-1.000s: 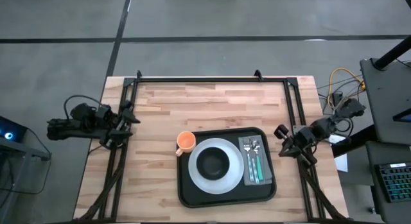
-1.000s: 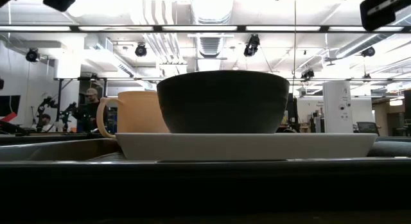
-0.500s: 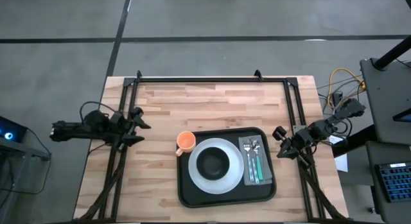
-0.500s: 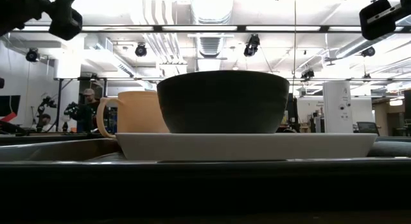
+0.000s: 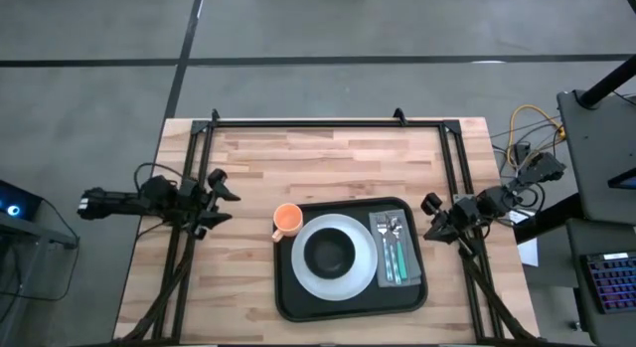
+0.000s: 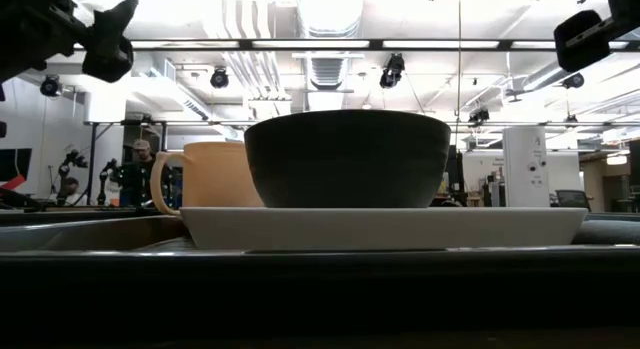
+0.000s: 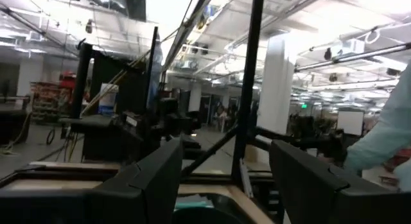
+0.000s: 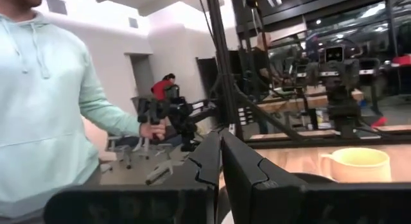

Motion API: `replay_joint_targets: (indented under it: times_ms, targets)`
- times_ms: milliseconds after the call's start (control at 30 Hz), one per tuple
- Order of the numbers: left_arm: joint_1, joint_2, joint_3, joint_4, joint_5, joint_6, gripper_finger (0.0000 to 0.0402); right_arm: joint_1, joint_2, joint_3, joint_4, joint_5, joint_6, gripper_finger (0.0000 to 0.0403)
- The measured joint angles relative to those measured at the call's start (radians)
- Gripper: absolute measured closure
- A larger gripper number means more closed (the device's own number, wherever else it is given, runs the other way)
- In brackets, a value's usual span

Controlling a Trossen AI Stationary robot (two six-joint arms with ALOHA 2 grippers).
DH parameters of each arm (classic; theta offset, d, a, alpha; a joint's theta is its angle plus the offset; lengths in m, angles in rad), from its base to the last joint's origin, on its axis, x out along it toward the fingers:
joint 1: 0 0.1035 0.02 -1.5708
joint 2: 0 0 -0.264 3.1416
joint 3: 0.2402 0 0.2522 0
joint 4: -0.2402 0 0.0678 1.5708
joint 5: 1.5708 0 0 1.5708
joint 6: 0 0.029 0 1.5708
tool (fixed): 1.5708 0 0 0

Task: Set up tray
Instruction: Return to Home Position

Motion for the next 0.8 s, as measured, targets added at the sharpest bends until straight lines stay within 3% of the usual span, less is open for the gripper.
replay_joint_targets:
  times_ms: [167,467,800]
  targets:
    - [0.0,0.001,0.0,-0.096,-0.002,0.0,0.0189,0.0,0.0,0.0,-0.067,0.019,0.018,0.0394]
    - [0.001,0.0,0.0,-0.286,-0.003,-0.021,0.0189,0.0,0.0,0.0,-0.333,0.107,0.236,0.0394]
    - [0.001,0.002,0.0,-0.31,-0.009,-0.044,0.0189,0.0,0.0,0.0,-0.351,0.099,0.15,0.0394]
